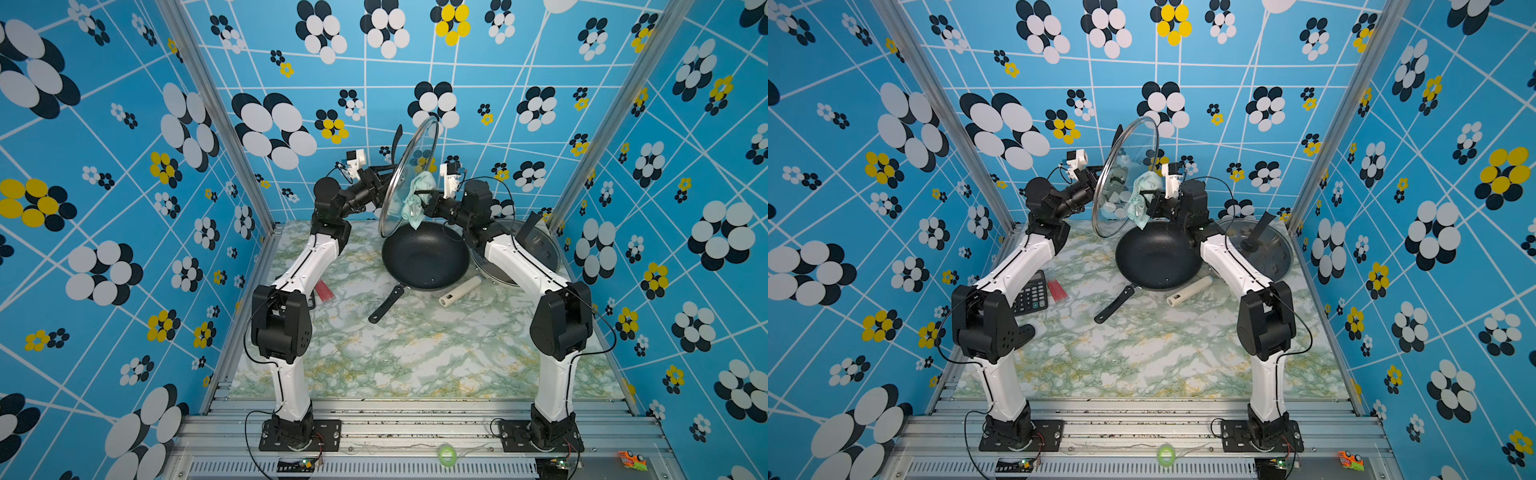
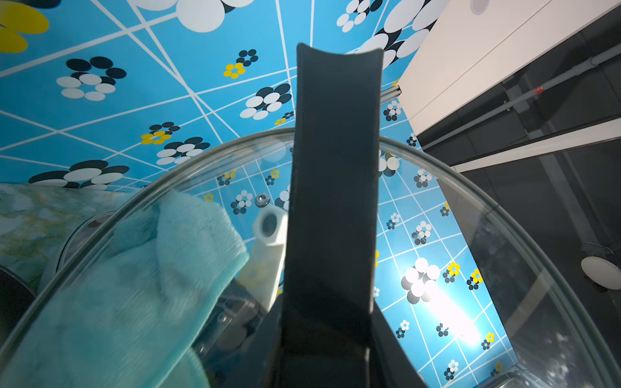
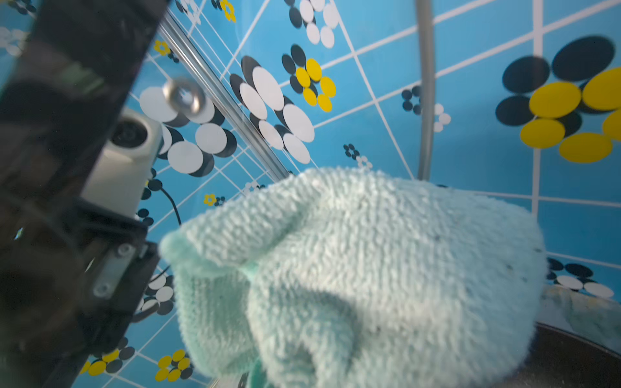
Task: Wipe the pot lid with a cloth
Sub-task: Wipe the pot lid.
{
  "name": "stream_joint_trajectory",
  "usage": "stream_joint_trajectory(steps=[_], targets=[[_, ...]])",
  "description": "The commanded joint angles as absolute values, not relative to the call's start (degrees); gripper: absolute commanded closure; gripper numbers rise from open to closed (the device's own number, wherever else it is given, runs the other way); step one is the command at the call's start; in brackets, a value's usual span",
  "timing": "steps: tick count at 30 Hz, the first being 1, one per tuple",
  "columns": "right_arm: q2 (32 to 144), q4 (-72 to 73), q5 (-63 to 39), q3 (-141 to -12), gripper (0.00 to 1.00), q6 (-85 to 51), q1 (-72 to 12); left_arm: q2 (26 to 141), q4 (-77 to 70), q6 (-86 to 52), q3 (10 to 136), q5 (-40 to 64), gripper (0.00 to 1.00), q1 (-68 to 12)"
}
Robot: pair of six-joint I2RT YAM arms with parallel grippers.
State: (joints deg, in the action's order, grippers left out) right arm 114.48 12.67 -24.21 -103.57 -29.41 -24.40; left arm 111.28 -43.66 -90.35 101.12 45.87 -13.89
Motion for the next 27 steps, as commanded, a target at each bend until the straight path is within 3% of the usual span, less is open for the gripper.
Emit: stream_joint_trajectory(steps=[1, 7, 16, 27], targets=[[109.89, 13.18, -25.21, -99.41, 1.0, -30.53, -30.05, 110.9, -50.39, -89.05, 106.55, 40.82, 1.0, -14.77], [105.75, 14.95, -23.39, -98.24, 1.0, -30.94, -35.16, 113.53, -49.08, -88.12, 107.32, 36.22, 1.0, -14.76], [104.1, 12.97, -20.81, -108.59, 1.0, -25.71, -36.33, 111.06, -47.49, -84.81, 100.83, 35.73, 1.0, -15.18], [109.25, 6.0, -17.23, -121.54, 1.0, -21.01, -25.99, 104.15, -47.52, -81.37, 94.35, 44.85, 1.0, -16.08]])
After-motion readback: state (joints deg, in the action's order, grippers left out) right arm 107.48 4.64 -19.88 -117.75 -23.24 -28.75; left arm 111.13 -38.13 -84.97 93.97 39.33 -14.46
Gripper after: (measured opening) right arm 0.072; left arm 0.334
